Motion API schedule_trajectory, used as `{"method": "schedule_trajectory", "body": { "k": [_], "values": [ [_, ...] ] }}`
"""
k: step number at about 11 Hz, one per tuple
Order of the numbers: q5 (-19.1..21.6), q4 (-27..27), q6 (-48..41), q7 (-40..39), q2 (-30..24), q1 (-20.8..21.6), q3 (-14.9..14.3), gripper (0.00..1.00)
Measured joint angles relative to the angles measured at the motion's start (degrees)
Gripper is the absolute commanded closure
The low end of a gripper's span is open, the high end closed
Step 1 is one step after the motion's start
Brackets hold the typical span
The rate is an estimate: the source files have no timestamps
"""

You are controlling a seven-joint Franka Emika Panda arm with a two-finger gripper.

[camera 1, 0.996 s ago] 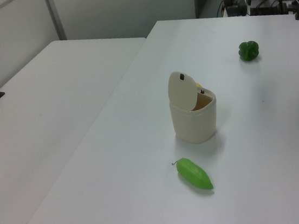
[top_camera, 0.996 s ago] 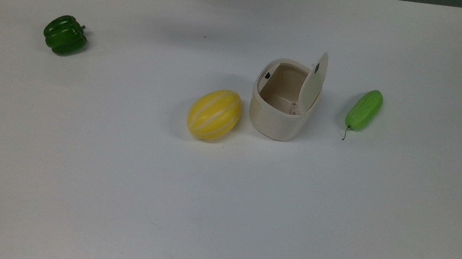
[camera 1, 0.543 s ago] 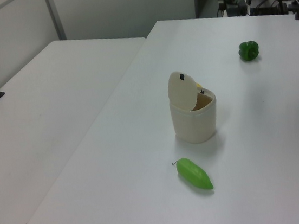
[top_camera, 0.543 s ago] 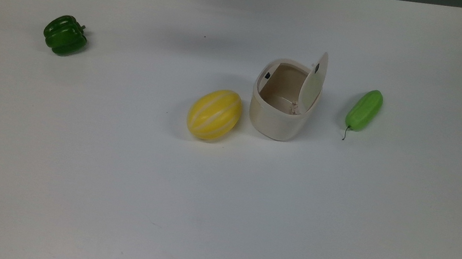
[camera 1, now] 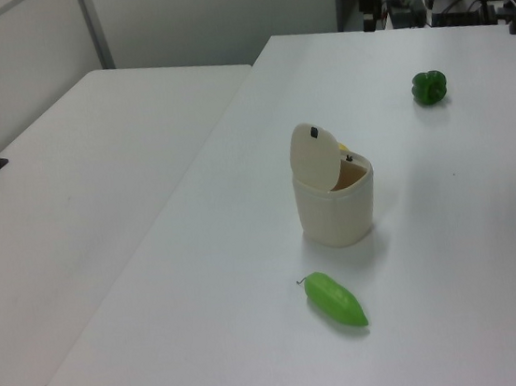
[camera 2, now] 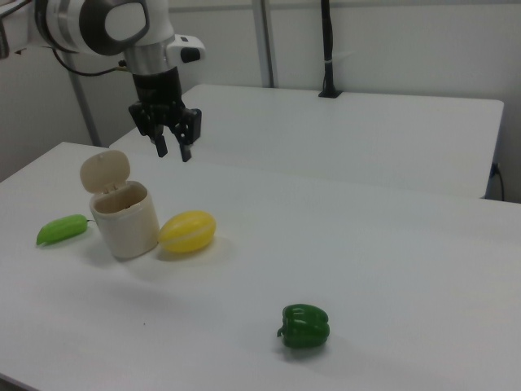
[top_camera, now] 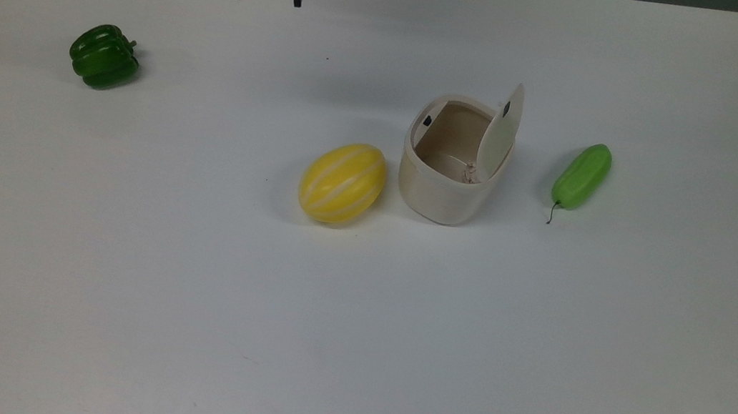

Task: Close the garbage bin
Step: 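Move the gripper toward the open lid of the cream bin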

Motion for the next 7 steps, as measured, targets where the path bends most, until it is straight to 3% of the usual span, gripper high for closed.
{"method": "schedule_trajectory", "body": {
  "k": [4, 7],
  "values": [
    [1.6, 1.2, 0.3, -16.5, 0.4, 4.9, 0.0, 1.0],
    [7.2, 4.5, 2.5, -23.9, 2.3, 7.7, 0.0, 1.0]
  ]
}}
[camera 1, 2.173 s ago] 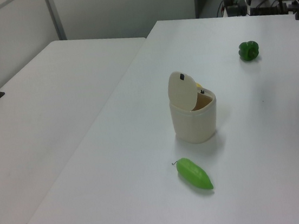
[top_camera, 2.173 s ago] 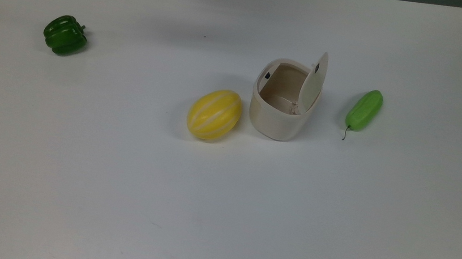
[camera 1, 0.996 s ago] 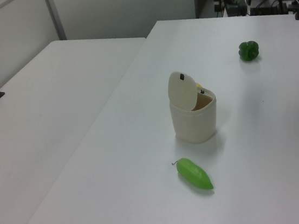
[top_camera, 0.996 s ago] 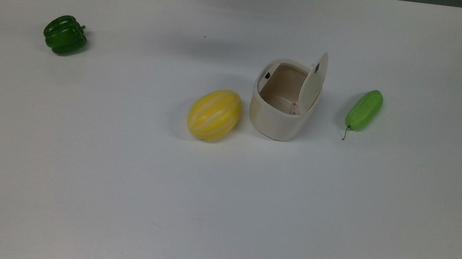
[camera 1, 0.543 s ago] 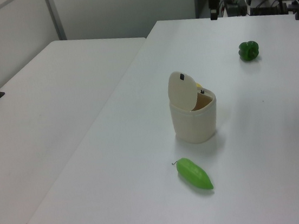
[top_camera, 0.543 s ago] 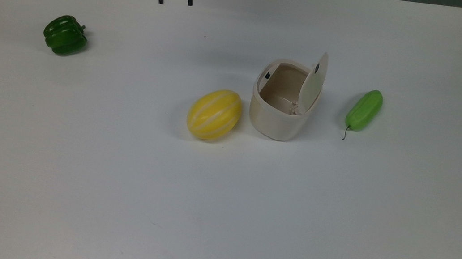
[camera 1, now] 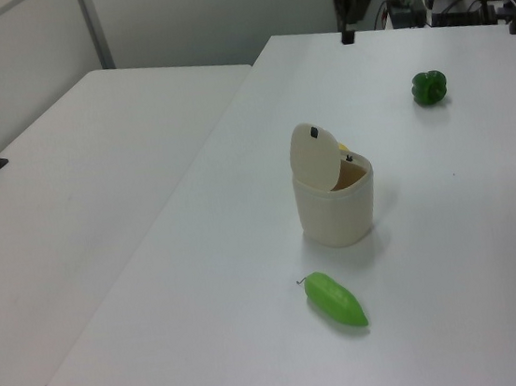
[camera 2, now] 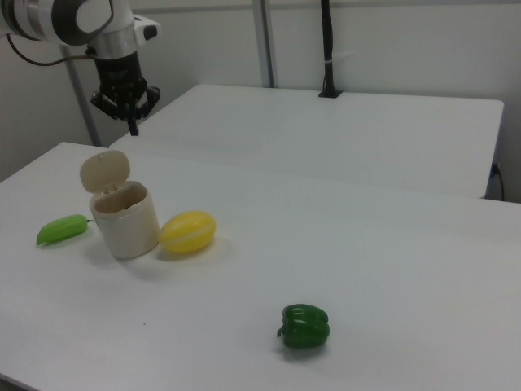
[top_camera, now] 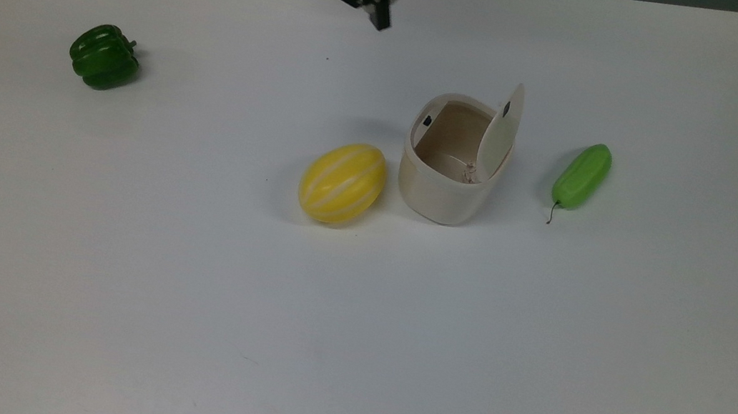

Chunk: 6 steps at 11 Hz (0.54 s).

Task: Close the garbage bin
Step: 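Move the gripper toward the open lid of the cream bin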

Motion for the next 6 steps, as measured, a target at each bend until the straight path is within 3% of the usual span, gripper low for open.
{"method": "schedule_trajectory", "body": {
  "k": [6],
  "values": [
    [1.5, 2.9, 12.8, -2.1, 6.7, 7.8, 0.1, 1.0]
  ]
}}
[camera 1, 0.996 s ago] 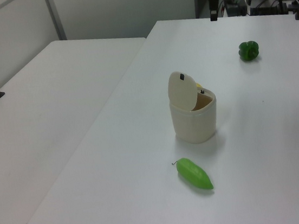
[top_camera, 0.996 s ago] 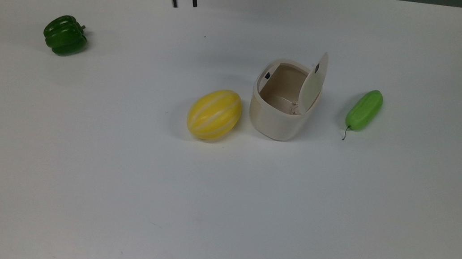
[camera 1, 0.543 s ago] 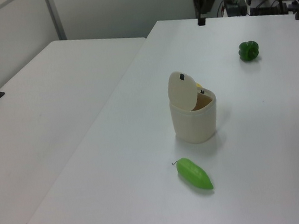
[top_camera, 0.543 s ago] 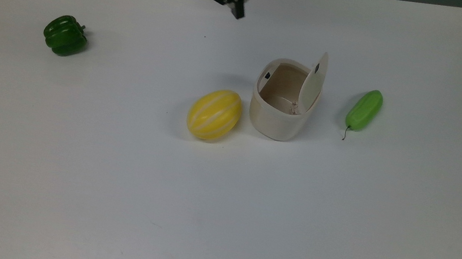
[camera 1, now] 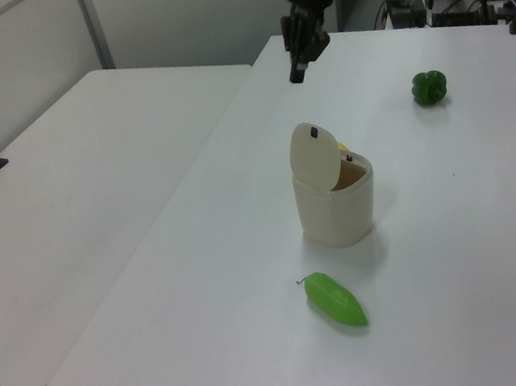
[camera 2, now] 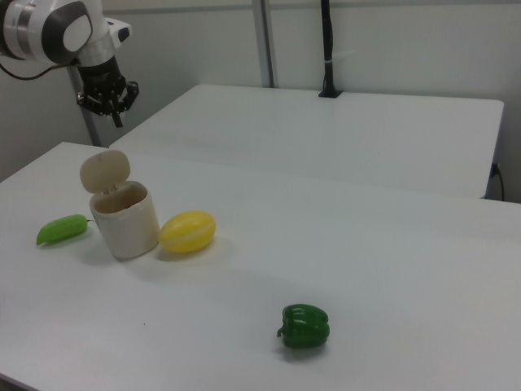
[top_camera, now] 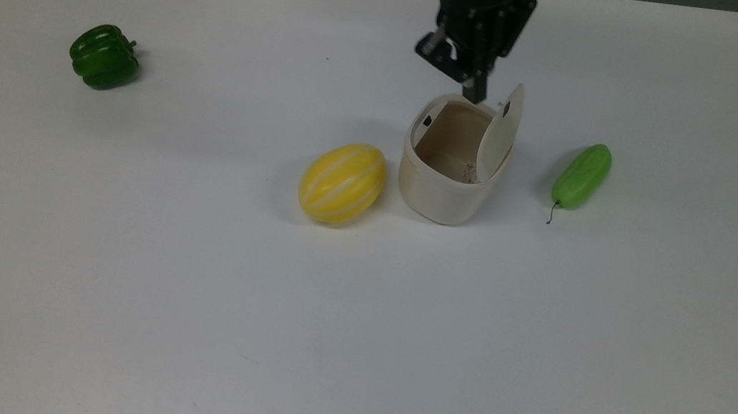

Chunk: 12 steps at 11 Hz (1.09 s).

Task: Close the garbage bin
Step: 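Move the gripper toward the open lid of the cream bin, then push the raised lid down over the bin opening with the gripper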

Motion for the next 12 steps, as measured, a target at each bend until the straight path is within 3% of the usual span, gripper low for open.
{"method": "schedule_trajectory", "body": {
  "k": [4, 12],
  "values": [
    [0.0, 0.7, 1.0, 0.0, 0.9, 3.0, 0.0, 0.99],
    [-1.7, -1.4, -4.0, -7.8, 3.5, 3.4, 0.0, 1.0]
  ]
}}
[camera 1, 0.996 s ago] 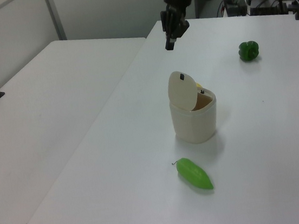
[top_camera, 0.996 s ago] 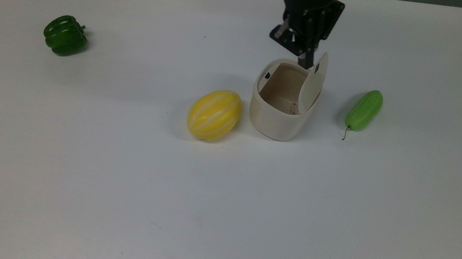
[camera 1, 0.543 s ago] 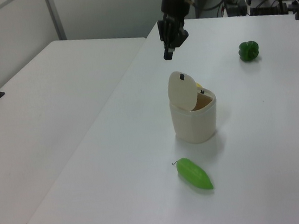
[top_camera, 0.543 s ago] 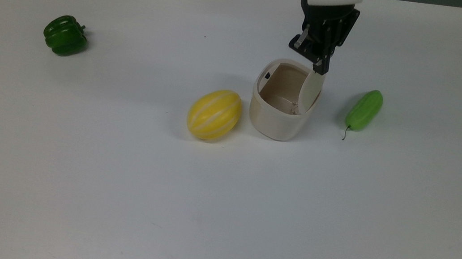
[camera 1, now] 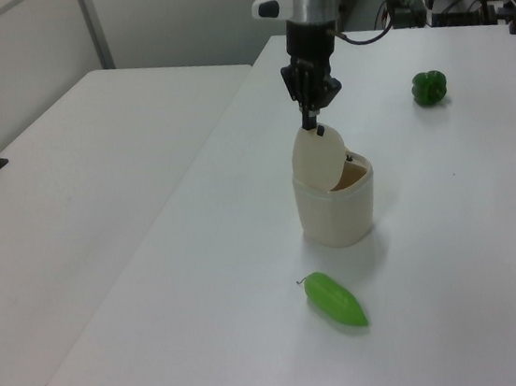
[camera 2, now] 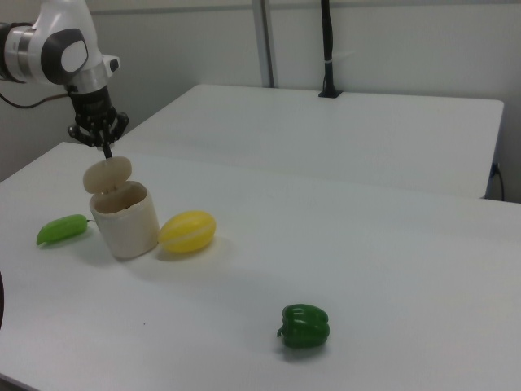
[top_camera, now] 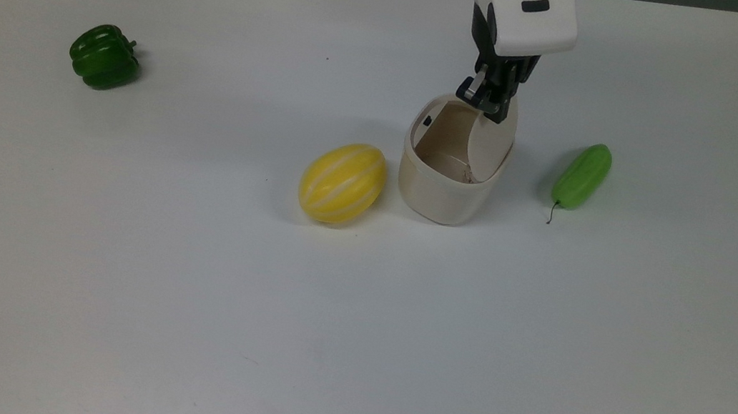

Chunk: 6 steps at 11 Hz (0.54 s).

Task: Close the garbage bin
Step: 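Push the raised lid down over the bin opening with the gripper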

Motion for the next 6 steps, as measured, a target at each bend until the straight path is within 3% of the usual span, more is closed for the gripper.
{"method": "schedule_trajectory", "body": {
  "k": [6],
  "values": [
    [-1.9, -2.2, -8.4, -4.2, 0.0, -1.0, -1.3, 1.0]
  ]
}}
